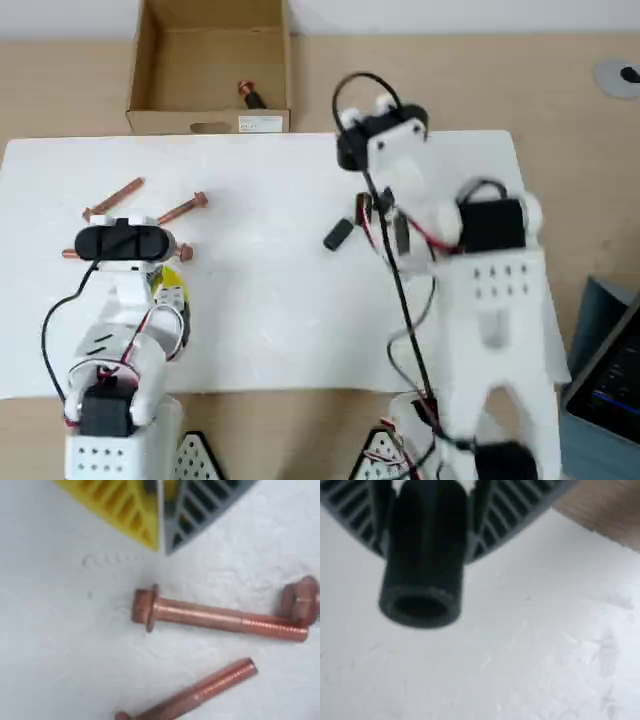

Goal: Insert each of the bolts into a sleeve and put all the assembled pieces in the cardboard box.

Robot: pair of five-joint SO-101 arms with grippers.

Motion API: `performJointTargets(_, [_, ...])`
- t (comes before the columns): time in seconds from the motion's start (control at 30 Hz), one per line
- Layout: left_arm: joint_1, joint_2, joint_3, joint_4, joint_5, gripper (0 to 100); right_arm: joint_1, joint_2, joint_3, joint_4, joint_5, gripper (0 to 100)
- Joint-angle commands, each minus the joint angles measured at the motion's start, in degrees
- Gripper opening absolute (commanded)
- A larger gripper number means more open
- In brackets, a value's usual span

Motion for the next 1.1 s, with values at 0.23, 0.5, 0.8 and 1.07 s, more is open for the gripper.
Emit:
performJointTargets(0.23, [0.44,25.27,-29.98,5.10,-0.35,1,-0.31,-26.51,15.34,-5.98,-3.52,1.0])
performJointTargets(0.5, [-0.53,54.20,-48.18,4.92,-8.97,0,0.48,-40.22,25.63,-14.42,-3.60,0.9])
performJointTargets(0.8, [-3.08,80.31,-65.41,5.10,-20.48,1,7.08,-50.24,35.03,-20.66,-11.96,0.9])
performJointTargets(1.07, [-3.96,104.57,-83.08,11.34,-29.19,1,7.16,-53.76,37.14,-21.01,-12.22,0.9])
